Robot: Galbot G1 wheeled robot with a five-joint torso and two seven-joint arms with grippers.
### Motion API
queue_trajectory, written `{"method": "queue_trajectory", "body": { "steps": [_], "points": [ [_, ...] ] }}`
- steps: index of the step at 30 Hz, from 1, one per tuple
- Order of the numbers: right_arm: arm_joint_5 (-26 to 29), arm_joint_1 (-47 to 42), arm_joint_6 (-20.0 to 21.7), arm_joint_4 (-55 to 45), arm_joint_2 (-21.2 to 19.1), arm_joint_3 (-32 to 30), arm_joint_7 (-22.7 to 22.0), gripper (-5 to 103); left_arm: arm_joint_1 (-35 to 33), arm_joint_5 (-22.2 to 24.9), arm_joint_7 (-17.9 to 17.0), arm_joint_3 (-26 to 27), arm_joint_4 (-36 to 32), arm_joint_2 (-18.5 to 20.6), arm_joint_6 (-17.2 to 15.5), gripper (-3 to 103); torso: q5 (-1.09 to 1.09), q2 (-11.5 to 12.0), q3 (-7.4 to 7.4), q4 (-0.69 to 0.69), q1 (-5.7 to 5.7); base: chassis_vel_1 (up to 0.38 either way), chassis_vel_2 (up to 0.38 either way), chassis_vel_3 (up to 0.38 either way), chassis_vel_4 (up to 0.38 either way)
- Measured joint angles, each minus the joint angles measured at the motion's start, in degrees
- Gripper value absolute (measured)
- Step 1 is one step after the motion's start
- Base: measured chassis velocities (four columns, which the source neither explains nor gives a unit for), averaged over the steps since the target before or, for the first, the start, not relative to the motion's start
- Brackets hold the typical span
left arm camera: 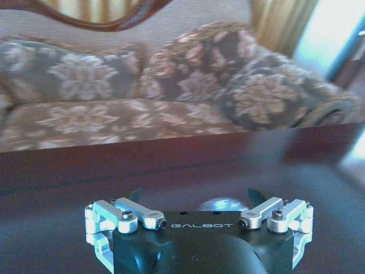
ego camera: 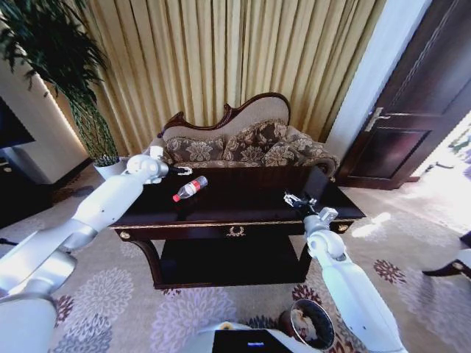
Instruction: Move to the front of the table and place the trash on the table into the trash bin.
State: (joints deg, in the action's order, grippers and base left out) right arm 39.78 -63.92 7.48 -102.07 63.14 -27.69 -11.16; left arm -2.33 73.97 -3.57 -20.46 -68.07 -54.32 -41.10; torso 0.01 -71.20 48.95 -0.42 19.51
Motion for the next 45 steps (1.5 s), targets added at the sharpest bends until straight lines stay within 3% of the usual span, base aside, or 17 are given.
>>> {"method": "queue_trajectory", "body": {
  "steps": [5,7,9,10,11,17,22,29,45],
  "points": [
    [-0.06,-0.85,-0.39,-0.16,-0.22,-0.66,0.0,100,-0.37,1.31,-0.85,0.42,-2.25,-1.12,0.04,100,0.01,0.0,0.0,0.0,0.0,0.0,0.0,0.0,0.0],
    [-0.09,-1.09,-0.72,-0.08,-0.42,-1.07,0.02,100,-0.89,3.76,-5.5,0.1,-5.78,-1.21,0.05,100,0.0,0.0,-0.01,0.02,-0.01,0.0,0.0,0.0,0.0],
    [-0.1,-1.1,-0.77,-0.05,-0.43,-1.1,0.02,100,-1.02,4.43,-6.86,-0.05,-6.58,-1.2,0.05,100,0.01,-0.01,-0.01,0.02,-0.01,0.0,0.0,0.0,0.0],
    [-0.19,-1.1,-0.89,0.1,-0.41,-1.08,0.06,100,-1.69,6.98,-12.17,-0.39,-9.5,-1.09,0.05,100,0.0,0.0,0.0,0.02,-0.01,0.0,0.0,0.0,0.0],
    [-0.31,-1.09,-0.95,0.2,-0.29,-0.9,0.08,100,-2.12,7.83,-14.16,-0.49,-10.91,-0.95,0.05,100,0.0,0.0,-0.01,0.02,-0.01,0.0,0.0,0.0,0.0],
    [-0.88,-1.26,-1.27,0.51,0.23,-0.4,0.21,100,-2.88,8.96,-17.78,-1.13,-13.31,0.8,0.07,100,0.0,0.0,-0.01,0.03,-0.01,0.0,0.0,0.0,0.0],
    [-1.45,-1.51,-1.63,0.91,0.66,-0.12,0.55,100,-4.02,9.19,-18.01,-0.93,-15.36,3.54,0.09,100,-0.01,0.0,-0.01,0.03,-0.01,0.0,0.0,0.0,0.0],
    [-2.55,-1.64,-1.78,1.05,1.92,0.84,0.74,100,-6.79,9.03,-14.41,0.58,-17.23,7.65,0.14,100,-0.02,-0.01,-0.01,0.04,-0.01,0.0,0.0,0.0,0.0],
    [-3.47,-2.84,-1.83,-0.51,2.22,0.74,0.43,100,-9.3,5.85,-8.33,1.93,-15.9,8.96,0.17,100,-0.01,0.0,0.0,0.01,-0.01,0.0,0.0,0.0,0.0]
  ]
}}
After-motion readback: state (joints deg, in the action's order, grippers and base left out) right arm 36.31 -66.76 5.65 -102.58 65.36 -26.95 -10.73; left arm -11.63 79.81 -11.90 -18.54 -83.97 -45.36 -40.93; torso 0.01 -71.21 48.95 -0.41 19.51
